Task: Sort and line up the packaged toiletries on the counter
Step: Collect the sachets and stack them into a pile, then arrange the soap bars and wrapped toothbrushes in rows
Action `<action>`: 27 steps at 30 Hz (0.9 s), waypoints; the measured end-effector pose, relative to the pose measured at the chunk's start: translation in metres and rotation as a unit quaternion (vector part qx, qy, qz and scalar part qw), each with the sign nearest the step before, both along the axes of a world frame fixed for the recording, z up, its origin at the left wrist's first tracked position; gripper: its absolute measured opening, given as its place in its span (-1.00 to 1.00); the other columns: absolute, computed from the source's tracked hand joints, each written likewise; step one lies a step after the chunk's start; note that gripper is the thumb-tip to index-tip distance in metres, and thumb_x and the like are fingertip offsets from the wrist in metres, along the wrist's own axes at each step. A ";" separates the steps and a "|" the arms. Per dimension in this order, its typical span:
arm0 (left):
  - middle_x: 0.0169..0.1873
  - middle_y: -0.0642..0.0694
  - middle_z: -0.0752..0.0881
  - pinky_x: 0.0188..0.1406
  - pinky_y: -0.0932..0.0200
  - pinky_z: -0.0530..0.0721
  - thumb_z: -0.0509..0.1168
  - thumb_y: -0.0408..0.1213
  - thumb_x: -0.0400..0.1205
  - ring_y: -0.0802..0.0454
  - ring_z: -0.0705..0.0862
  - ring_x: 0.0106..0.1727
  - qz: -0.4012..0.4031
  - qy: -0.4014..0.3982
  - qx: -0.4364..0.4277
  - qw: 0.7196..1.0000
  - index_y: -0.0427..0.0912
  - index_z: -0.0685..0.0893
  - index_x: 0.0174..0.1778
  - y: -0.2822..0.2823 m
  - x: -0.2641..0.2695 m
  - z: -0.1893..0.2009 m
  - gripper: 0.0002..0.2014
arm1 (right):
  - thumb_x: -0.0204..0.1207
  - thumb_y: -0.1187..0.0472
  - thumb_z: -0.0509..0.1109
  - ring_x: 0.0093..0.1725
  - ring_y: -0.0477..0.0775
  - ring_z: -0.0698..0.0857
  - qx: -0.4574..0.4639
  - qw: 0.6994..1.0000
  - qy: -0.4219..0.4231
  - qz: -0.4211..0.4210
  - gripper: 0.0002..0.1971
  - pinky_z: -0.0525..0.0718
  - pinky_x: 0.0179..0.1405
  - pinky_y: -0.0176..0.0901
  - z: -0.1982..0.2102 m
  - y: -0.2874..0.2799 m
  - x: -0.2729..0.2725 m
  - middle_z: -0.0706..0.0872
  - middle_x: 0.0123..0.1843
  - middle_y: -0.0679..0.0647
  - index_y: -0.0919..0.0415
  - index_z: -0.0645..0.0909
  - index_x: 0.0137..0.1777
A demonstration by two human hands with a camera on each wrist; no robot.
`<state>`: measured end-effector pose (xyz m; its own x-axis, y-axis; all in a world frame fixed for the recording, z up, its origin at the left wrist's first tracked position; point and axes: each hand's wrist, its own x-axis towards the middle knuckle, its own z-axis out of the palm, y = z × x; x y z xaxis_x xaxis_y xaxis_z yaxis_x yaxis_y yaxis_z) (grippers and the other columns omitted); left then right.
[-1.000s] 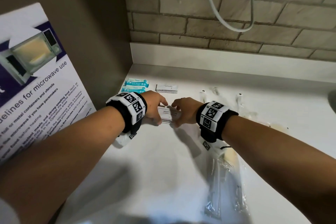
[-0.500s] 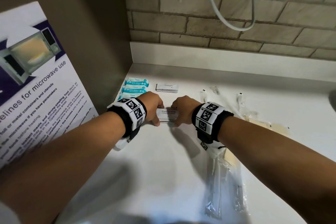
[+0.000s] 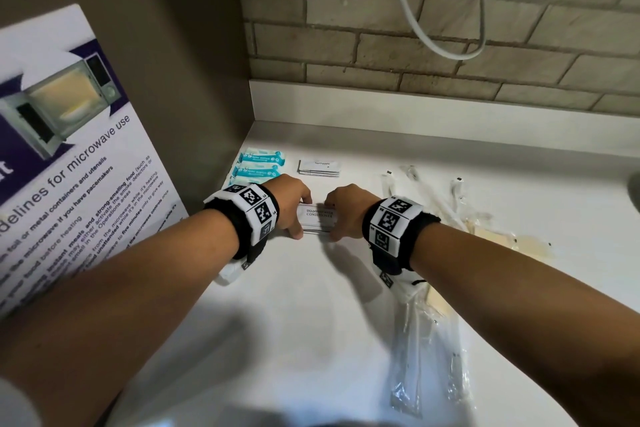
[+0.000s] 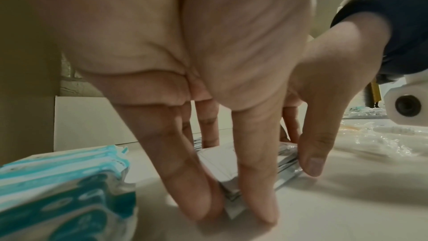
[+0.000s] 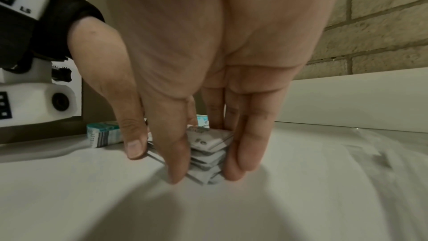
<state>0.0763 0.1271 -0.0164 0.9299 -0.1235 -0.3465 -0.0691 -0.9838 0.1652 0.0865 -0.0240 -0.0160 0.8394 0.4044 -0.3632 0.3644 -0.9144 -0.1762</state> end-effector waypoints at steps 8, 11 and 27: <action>0.06 -0.01 0.76 0.15 0.04 0.71 0.67 -0.14 0.28 -0.05 0.72 0.05 0.003 0.009 -0.004 1.000 -0.01 0.66 0.28 -0.002 -0.002 0.003 -0.38 | 0.29 0.11 0.61 -0.05 0.15 0.69 -0.006 1.000 0.005 -0.002 -0.49 0.57 -0.19 -0.17 0.001 0.000 -0.003 0.75 0.11 0.14 0.20 0.64 0.24; 0.10 -0.01 0.75 0.16 0.05 0.69 0.67 -0.14 0.29 -0.05 0.72 0.07 0.001 0.017 -0.005 1.000 -0.03 0.63 0.32 -0.001 -0.002 0.006 -0.34 | 0.29 0.11 0.62 0.09 0.17 0.71 -0.006 1.000 0.000 0.004 -0.43 0.62 -0.10 -0.16 0.001 -0.001 -0.002 0.73 0.17 0.14 0.20 0.60 0.31; -0.03 -0.15 0.81 -0.01 0.20 0.60 0.38 -0.17 0.62 -0.12 0.74 0.04 -0.014 -0.093 -0.159 0.983 -0.23 0.80 0.02 -0.085 0.020 0.048 -0.79 | 0.56 0.09 0.38 0.35 0.17 0.62 -0.013 0.980 -0.071 -0.187 -0.57 0.57 0.28 -0.10 0.037 -0.153 0.029 0.68 0.33 0.10 0.15 0.54 0.42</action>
<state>0.0962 0.0417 0.0312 0.9680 -0.2248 -0.1115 -0.1536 -0.8820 0.4455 0.1155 -0.1769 0.0213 0.9699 0.0509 -0.2383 0.0216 -0.9921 -0.1239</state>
